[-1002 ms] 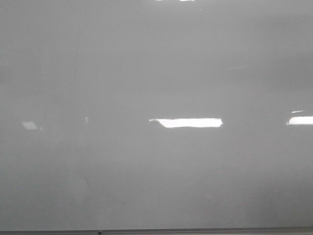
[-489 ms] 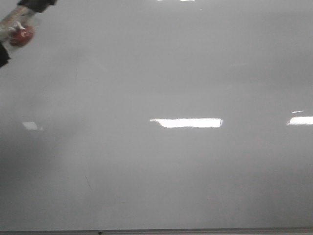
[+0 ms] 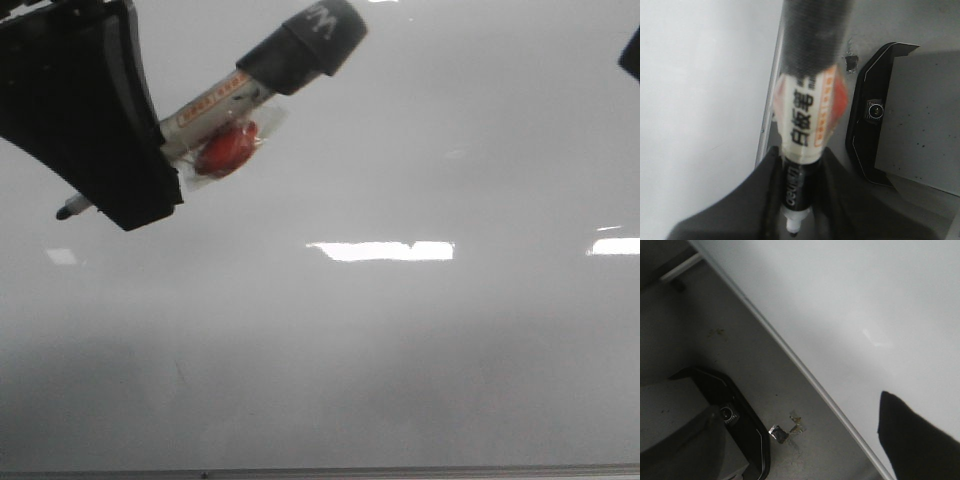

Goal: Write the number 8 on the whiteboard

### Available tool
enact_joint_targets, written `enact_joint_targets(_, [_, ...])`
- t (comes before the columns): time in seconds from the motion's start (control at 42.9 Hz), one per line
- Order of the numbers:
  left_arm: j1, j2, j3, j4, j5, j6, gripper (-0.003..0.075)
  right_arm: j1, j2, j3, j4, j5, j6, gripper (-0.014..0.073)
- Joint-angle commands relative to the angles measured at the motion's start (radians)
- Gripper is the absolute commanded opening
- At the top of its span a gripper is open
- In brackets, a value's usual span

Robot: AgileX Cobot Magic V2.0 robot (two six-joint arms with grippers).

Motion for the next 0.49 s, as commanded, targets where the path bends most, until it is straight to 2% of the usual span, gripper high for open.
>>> enact_joint_targets(0.0, [-0.027,-0.025,-0.034,-0.021,-0.036,0.0,-0.0021,0.093,0.021,-0.051,0.065,-0.027,-0.124,0.0584])
enact_joint_targets(0.186, [-0.03,-0.025,-0.034,-0.022,-0.042,0.0,-0.0021,0.281,0.092,-0.107,0.065,-0.064,-0.168,0.0527])
enact_joint_targets(0.466, [-0.03,-0.025,-0.034,-0.025,-0.065,0.003,-0.002,0.379,0.214,-0.169,0.109,-0.184,-0.169,0.0518])
